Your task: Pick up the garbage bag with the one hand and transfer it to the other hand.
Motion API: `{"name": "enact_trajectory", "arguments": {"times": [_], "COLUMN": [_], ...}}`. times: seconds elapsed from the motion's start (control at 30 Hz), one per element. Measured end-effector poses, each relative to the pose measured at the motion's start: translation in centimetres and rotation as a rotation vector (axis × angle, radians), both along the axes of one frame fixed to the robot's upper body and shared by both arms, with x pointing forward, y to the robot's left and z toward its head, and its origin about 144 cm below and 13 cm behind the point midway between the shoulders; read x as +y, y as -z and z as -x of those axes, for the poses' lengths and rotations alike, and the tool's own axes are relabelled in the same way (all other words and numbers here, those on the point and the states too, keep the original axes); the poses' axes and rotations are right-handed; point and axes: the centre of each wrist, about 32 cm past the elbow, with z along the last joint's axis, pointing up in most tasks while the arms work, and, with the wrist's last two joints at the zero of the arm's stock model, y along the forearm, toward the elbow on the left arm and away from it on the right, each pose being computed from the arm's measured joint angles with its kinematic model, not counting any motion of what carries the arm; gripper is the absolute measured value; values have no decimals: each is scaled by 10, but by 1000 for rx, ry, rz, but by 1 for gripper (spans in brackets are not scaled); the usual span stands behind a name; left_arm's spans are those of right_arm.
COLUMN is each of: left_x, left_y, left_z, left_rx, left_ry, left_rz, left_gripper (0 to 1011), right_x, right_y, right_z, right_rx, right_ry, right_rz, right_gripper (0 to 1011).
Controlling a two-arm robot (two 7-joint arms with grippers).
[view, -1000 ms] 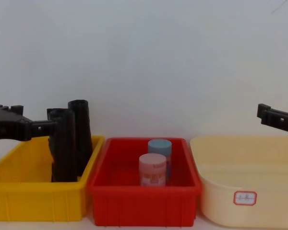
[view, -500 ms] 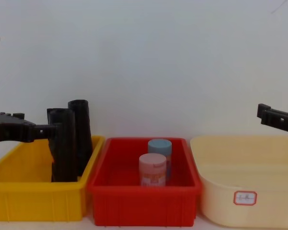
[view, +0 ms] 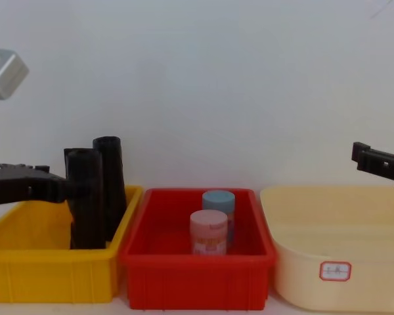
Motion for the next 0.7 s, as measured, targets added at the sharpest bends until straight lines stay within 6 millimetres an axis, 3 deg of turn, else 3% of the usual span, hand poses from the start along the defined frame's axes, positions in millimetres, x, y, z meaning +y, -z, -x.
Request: {"name": "enact_trajectory", "arguments": {"times": [0.7], "left_x": [-25], "left_y": [9], "left_z": [-27], "left_rx": [6], "left_ry": [7], "left_rz": [-45], "left_gripper": [1000], "right_x": [0], "right_y": [0], "right_z": [0], "right_rx": [0], "right_ry": [0], "right_rz": [0], "right_gripper": [1001]}}
